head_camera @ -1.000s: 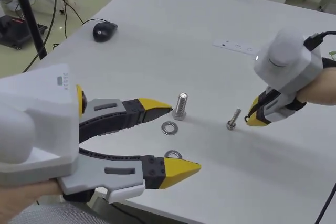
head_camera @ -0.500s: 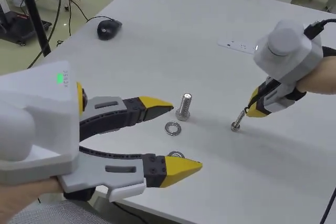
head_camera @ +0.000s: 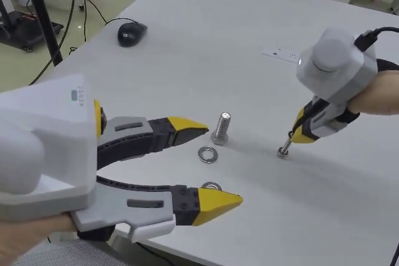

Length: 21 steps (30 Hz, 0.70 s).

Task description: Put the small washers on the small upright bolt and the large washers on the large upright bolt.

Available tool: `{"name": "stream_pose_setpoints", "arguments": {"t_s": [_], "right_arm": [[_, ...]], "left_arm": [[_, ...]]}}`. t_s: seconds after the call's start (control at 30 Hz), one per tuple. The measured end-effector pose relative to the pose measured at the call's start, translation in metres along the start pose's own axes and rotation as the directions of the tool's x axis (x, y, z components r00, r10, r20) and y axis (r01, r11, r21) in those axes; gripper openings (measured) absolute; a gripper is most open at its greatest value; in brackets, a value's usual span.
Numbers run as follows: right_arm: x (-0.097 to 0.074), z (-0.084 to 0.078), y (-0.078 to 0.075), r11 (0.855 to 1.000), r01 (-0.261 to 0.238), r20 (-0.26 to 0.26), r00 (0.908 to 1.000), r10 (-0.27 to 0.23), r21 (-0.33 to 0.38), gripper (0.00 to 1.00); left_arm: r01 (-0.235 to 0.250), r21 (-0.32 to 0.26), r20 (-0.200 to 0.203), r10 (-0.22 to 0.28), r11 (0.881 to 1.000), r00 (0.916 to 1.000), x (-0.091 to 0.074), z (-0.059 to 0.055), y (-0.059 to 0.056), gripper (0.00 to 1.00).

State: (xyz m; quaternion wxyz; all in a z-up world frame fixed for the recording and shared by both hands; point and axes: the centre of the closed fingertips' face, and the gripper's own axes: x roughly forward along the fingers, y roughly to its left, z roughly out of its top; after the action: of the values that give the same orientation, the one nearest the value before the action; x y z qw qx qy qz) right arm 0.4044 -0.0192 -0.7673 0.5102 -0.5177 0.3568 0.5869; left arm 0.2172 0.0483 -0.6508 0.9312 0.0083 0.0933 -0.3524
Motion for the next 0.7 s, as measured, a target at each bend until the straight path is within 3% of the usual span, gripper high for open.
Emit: {"name": "stream_pose_setpoints", "arguments": {"t_s": [0.7], "right_arm": [[0.035,-0.007,0.002,1.000,-0.021,-0.011,0.9997,0.021,-0.003,0.13]], "left_arm": [[-0.008,-0.016,-0.009,0.008,1.000,0.9999,0.000,-0.005,0.003,0.52]]}}
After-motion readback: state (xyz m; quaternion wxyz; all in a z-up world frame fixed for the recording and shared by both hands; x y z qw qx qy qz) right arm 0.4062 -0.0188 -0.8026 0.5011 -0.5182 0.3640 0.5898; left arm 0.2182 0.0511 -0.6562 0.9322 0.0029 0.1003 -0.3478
